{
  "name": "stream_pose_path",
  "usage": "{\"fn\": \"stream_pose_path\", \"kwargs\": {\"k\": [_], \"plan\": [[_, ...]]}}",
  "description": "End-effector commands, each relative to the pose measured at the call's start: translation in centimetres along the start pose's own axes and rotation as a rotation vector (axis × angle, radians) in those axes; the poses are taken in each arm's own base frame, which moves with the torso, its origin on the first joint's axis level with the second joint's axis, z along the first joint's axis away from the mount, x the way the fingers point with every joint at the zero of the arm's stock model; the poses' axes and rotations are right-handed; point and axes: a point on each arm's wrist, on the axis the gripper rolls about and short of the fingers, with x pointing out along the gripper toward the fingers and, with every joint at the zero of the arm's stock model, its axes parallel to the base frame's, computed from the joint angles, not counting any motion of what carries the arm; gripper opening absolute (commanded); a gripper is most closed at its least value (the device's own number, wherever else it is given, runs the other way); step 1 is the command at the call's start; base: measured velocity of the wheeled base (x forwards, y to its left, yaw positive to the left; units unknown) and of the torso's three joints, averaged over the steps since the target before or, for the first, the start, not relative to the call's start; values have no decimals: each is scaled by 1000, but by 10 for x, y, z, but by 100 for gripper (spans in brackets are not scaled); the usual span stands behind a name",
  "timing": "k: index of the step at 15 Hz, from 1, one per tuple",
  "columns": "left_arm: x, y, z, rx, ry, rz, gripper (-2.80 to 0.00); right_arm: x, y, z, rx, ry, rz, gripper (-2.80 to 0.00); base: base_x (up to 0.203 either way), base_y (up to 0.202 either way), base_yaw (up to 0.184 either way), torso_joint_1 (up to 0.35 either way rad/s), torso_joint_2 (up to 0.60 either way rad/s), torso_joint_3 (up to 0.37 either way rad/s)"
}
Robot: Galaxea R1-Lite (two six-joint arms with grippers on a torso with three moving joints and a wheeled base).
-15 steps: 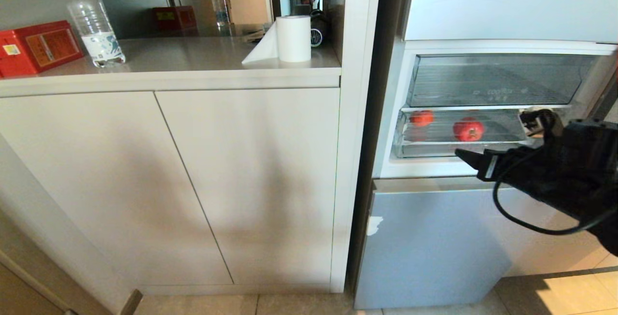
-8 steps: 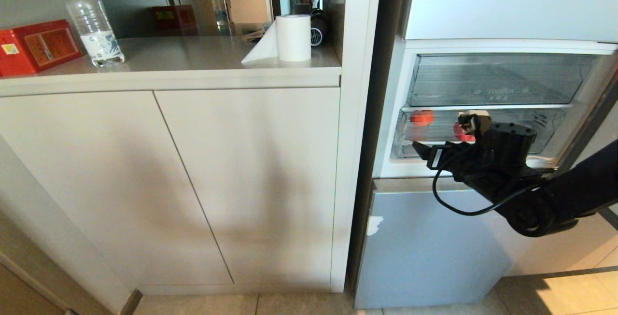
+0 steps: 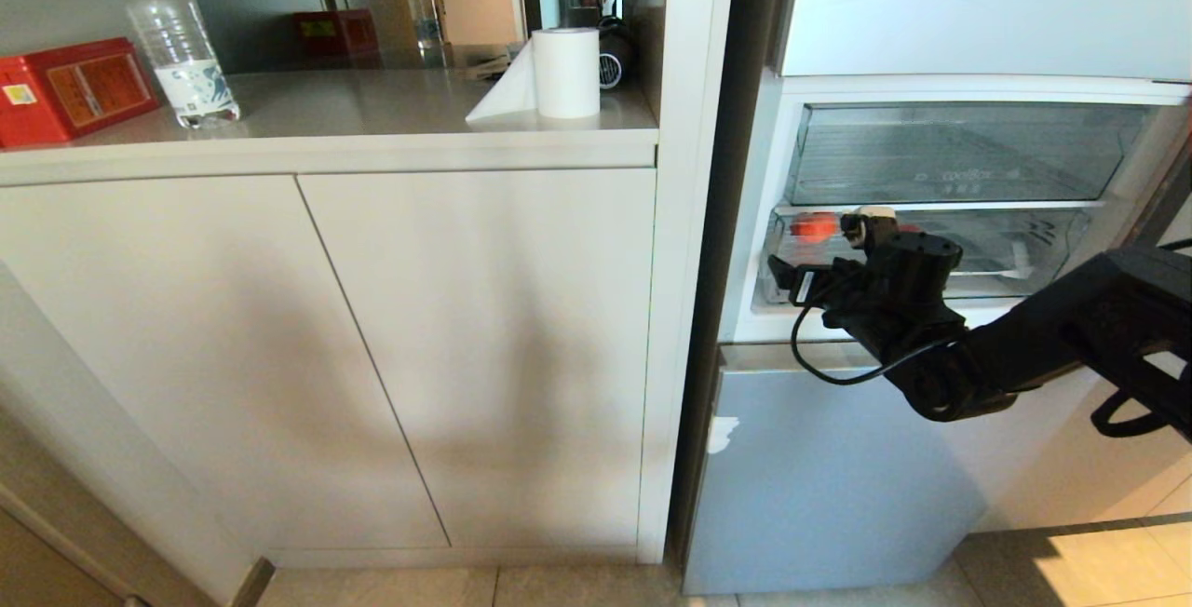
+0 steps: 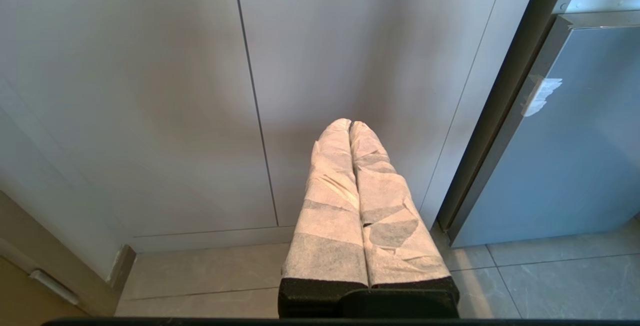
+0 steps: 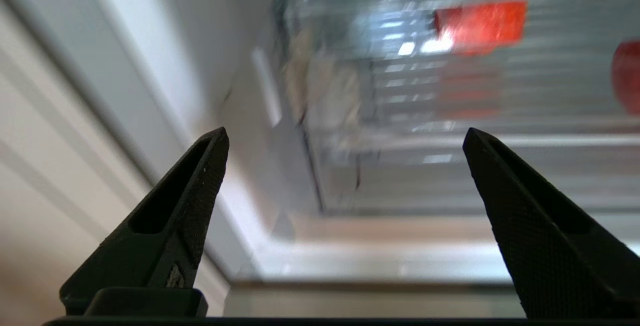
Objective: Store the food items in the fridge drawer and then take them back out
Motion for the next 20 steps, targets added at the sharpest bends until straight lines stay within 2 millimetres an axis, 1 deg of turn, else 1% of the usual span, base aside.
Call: {"fn": "stream_pose_path", "kwargs": {"k": [1,4,13,14,20], "plan": [[0,0,0,0,2,0,-280,11,0,-9,-1,-7,-16,0,0,0,0,0,0,0],[0,0,0,0,2,0,-280,21,1,-10,-3,-31,-22,0,0,0,0,0,0,0],[0,0,0,0,2,0,-280,29,7,4,3,-88,-17,0,0,0,0,0,0,0],[0,0,0,0,2,0,-280,29,8,5,3,-90,-14,-280,0,0,0,0,0,0],[0,0,0,0,2,0,-280,28,24,2,1,-78,17,-280,0,0,0,0,0,0]]}}
